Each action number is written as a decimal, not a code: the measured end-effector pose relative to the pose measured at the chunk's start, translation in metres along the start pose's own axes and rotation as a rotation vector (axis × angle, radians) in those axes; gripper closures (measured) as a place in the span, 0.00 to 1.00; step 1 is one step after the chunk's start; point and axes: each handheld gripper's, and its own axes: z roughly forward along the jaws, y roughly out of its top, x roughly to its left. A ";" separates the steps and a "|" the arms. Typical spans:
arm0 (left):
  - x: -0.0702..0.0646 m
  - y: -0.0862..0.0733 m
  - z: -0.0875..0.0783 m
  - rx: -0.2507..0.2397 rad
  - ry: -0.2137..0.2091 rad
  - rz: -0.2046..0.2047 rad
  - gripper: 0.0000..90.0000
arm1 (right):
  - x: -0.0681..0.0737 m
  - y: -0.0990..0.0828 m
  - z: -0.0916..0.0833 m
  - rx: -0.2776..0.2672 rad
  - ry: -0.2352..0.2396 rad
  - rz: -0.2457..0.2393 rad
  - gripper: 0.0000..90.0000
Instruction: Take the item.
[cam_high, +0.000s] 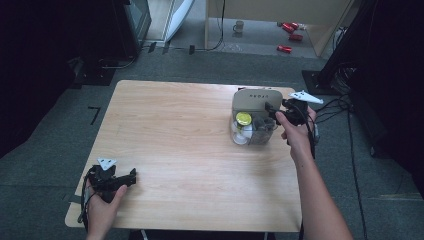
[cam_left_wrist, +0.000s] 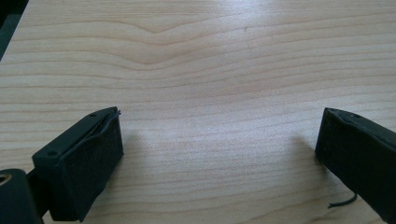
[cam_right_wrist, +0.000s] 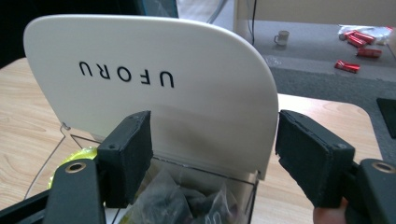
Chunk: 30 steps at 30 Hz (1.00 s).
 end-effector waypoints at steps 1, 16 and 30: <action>0.000 0.000 0.000 0.000 0.000 0.000 0.01 | 0.000 0.000 0.001 -0.004 0.005 0.000 0.31; 0.000 0.000 0.000 0.000 0.000 0.000 0.01 | 0.002 0.006 0.010 -0.034 0.011 -0.066 0.30; 0.000 0.000 0.000 0.000 0.000 0.000 0.01 | 0.006 -0.015 -0.014 -0.021 0.017 -0.102 0.28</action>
